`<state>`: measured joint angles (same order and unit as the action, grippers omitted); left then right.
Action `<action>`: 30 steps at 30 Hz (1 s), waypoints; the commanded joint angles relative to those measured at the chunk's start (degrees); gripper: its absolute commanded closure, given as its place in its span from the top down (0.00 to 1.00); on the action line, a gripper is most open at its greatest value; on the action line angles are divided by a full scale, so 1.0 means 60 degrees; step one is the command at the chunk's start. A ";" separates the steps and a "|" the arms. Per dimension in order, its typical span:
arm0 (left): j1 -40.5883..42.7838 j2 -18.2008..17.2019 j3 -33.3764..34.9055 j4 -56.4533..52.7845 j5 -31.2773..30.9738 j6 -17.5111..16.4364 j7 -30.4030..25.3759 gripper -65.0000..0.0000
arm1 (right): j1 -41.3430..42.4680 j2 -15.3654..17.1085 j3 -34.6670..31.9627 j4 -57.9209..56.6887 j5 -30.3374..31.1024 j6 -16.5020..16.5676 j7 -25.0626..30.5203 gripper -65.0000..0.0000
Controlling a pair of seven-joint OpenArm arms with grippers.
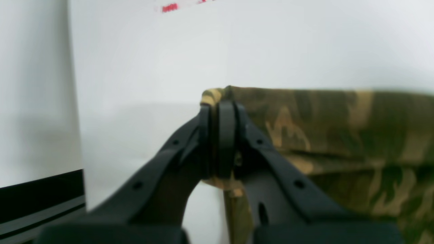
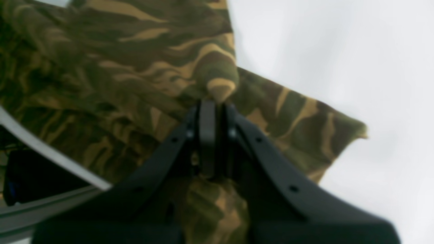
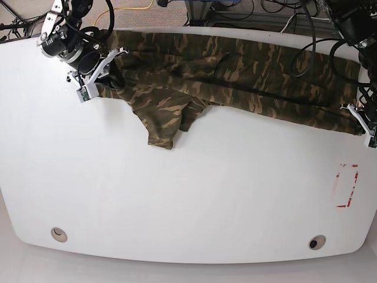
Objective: Fold the T-shirt properly
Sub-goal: 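Pull the held shirt side with the right gripper toward the robot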
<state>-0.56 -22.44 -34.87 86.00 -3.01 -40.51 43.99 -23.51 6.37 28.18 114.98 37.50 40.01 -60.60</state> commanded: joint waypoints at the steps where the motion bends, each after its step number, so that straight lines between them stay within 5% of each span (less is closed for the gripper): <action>1: 0.0305 -0.0239 -0.0203 0.0444 0.0010 0.0085 -0.0115 0.00 | -0.0236 0.0118 0.0057 0.0229 0.0322 -0.0002 0.0158 0.00; 16: 0.2005 -0.0239 -0.0525 0.0664 0.0010 0.0085 -0.0159 0.00 | -0.0895 0.0176 0.0057 0.0185 0.0190 -0.0002 0.0202 0.00; 22: 0.2093 -0.0253 -0.0466 0.0664 0.0025 0.0085 -0.0159 0.00 | -0.0881 0.0118 -0.0001 0.0170 -0.1099 -0.0002 0.0202 0.04; 27: 0.2093 -0.0268 -0.0437 0.0664 0.0039 0.0085 -0.0144 0.22 | -0.0910 0.0088 0.0057 0.0185 -0.1495 -0.0002 0.0202 0.32; 30: 0.2093 -0.0268 -0.0305 0.0693 0.0039 0.0085 -0.0130 0.45 | -0.0925 0.0103 0.0057 0.0229 -0.1099 -0.0002 0.0202 0.59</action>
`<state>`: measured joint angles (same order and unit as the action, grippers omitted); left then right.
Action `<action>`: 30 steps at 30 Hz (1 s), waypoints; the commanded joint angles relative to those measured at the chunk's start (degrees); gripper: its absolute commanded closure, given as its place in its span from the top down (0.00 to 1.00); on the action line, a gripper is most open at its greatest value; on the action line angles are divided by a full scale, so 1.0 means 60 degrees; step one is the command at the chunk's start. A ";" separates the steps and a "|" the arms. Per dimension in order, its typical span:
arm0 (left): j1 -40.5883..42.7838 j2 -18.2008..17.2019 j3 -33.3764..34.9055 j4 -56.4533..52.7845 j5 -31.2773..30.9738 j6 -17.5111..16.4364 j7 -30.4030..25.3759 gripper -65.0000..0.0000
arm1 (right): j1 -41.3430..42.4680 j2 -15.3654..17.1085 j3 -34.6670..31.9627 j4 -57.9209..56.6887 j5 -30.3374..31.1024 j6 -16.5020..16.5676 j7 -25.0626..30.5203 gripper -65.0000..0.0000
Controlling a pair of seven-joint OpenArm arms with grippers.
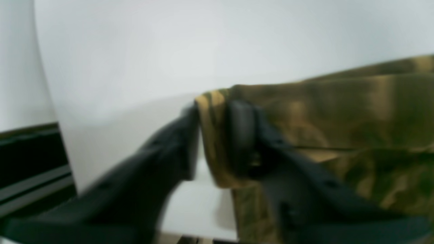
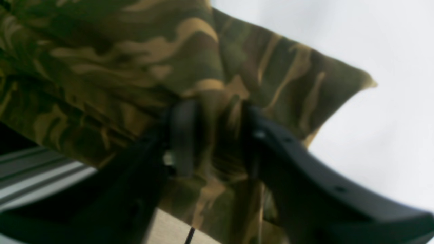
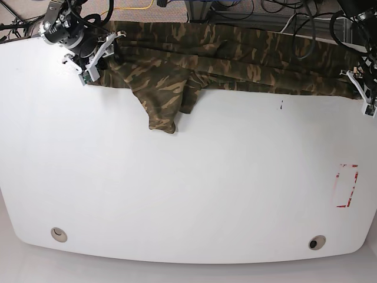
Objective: Fold the T-shirt properly
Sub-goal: 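Pull the held shirt side with the right gripper toward the robot, then drag the shirt side with the right gripper back across the table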
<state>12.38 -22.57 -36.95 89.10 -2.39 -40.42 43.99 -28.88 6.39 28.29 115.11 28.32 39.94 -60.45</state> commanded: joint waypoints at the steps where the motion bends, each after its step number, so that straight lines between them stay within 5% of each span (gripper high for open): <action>1: -0.0064 -0.0246 0.0041 0.0220 -0.0063 0.0071 -0.0130 0.53 | -0.0028 0.0143 0.0054 0.0207 0.0665 0.0009 0.0177 0.68; 6: -0.0078 -0.0246 0.0056 0.0249 -0.0077 0.0071 -0.0115 0.61 | -0.0043 0.0231 0.0332 0.0222 0.1896 0.0009 0.0177 0.90; 11: -0.0078 -0.0349 -0.0003 0.0850 -0.0136 0.0071 -0.0100 0.61 | -0.0014 0.0231 0.0728 0.0222 0.3288 0.0009 0.0177 0.88; 17: -0.0122 -0.0305 -0.0838 0.2227 -0.1499 0.0071 0.0837 0.60 | 0.0265 0.0231 0.0698 0.0192 0.4006 0.0009 0.0177 0.86; 21: -0.0239 0.0135 -0.1849 0.2447 -0.2817 0.0071 0.1174 0.54 | 0.0352 0.0187 0.0098 0.0148 0.3918 0.0009 0.0177 0.69; 23: -0.0254 0.0443 -0.2230 0.2417 -0.3037 0.0071 0.1160 0.47 | 0.0352 0.0173 -0.0283 0.0148 0.3654 0.0009 0.0177 0.52; 28: -0.0137 0.0823 -0.1893 0.2051 -0.2246 0.0071 0.1116 0.23 | 0.0367 0.0070 -0.1016 0.0134 0.2131 0.0009 0.0265 0.06; 30: -0.0093 0.0926 -0.1820 0.1802 -0.1923 0.0071 0.1042 0.16 | 0.0352 -0.0091 -0.1148 0.0119 0.1413 0.0009 0.0411 0.01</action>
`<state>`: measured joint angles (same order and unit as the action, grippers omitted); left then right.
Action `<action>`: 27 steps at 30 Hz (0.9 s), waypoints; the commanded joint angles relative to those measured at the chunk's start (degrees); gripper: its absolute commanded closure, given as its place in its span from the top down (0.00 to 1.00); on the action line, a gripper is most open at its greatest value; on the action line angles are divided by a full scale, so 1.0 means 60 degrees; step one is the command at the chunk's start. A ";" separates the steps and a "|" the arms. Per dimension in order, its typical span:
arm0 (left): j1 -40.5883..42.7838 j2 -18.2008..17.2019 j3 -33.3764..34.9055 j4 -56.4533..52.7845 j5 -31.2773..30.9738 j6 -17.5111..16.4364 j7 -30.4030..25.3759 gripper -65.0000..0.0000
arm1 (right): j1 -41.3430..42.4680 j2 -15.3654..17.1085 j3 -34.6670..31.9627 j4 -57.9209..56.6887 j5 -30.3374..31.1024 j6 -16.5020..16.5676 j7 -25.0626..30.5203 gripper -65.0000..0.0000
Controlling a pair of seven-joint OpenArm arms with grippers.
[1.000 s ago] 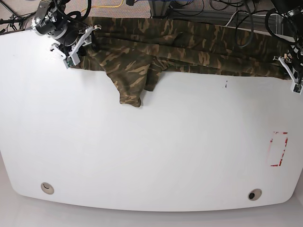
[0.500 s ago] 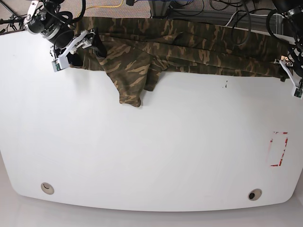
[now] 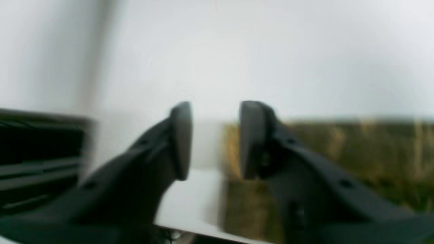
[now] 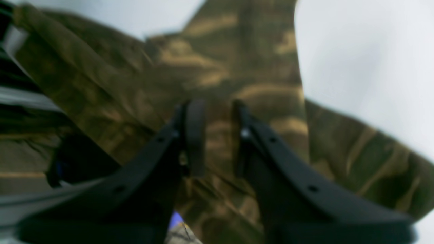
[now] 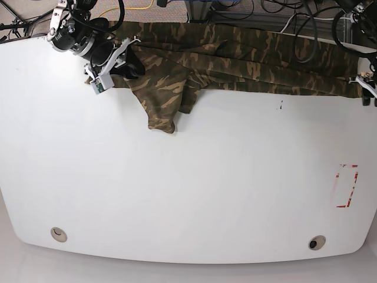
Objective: Fold the T-shirt properly
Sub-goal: 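Drag the shirt side with the right gripper back across the table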
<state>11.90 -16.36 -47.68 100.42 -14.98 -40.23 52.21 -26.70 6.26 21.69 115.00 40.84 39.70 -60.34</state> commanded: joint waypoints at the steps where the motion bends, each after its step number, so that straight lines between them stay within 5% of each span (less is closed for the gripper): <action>1: 0.0002 -0.0065 -0.0017 -0.0261 0.0336 0.0038 -0.0415 0.12 | -0.0041 -0.0157 -0.0092 0.0093 -0.1085 0.0049 0.0496 0.00; 7: 0.0031 -0.0035 0.0027 -0.1389 0.0702 0.0038 -0.0884 0.08 | 0.0003 -0.0670 -0.0136 -0.0156 -0.3312 0.0049 0.0701 0.10; 14: 0.0368 -0.0343 0.0511 -0.2620 0.0673 0.0038 -0.1236 0.08 | 0.0164 -0.0817 -0.0136 -0.1137 -0.4982 0.0049 0.1712 0.11; 27: -0.0716 -0.0680 0.1918 -0.3968 0.0702 0.0038 -0.2071 0.08 | 0.1849 -0.0245 -0.0062 -0.3614 -0.5437 0.0049 0.2737 0.10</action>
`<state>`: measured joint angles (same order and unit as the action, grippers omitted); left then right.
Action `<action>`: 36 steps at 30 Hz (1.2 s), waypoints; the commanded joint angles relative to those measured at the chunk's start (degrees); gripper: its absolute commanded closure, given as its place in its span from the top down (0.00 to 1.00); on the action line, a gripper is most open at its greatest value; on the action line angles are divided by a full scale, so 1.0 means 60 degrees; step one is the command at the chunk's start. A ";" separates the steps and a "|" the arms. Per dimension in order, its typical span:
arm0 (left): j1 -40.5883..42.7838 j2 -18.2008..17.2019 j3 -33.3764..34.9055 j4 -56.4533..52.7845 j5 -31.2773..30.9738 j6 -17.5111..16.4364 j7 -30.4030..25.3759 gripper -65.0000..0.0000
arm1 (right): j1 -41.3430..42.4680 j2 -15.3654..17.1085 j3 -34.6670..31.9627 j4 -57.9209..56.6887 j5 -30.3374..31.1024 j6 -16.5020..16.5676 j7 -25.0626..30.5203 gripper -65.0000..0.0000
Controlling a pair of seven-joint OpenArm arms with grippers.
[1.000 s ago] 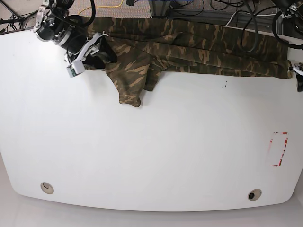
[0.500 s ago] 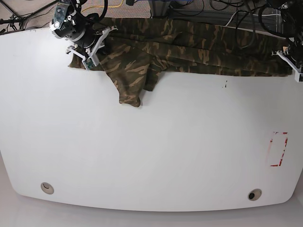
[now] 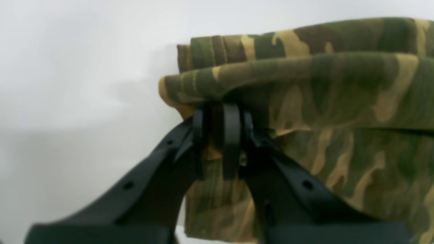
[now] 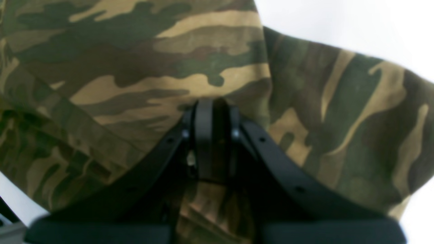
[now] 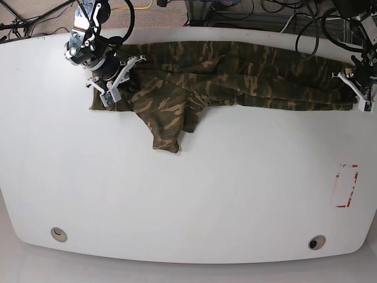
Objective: Fold the T-shirt properly
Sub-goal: 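Drag the shirt side with the right gripper back across the table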
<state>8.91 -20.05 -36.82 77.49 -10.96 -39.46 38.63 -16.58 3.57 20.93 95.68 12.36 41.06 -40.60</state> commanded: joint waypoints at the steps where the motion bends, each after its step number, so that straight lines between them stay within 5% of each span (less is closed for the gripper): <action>1: -0.0408 -0.0064 0.0151 -0.0293 0.0032 -0.0090 0.0191 0.08 | 0.0324 0.0262 0.0065 -0.0540 -0.0690 -0.0176 -0.0537 0.10; 15: -0.1140 -0.0269 0.0239 -0.0806 0.0589 -0.0090 0.0455 0.08 | 0.1759 0.0496 0.0080 0.0222 -0.0705 -0.0176 -0.1343 0.13; 29: -0.1125 -0.0284 -0.0245 -0.0791 0.0589 -0.0090 0.0572 0.08 | 0.3195 -0.0339 0.0007 0.1848 -0.0661 -0.0176 -0.2589 0.78; 36: -0.1082 -0.0284 -0.0215 -0.0498 0.0589 -0.0090 0.0572 0.08 | 0.4309 -0.0808 -0.0008 0.0369 -0.0661 -0.0176 -0.2589 0.83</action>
<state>2.57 -20.64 -38.15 73.45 -7.75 -40.12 41.39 6.37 -0.71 21.02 101.10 7.68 40.10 -57.06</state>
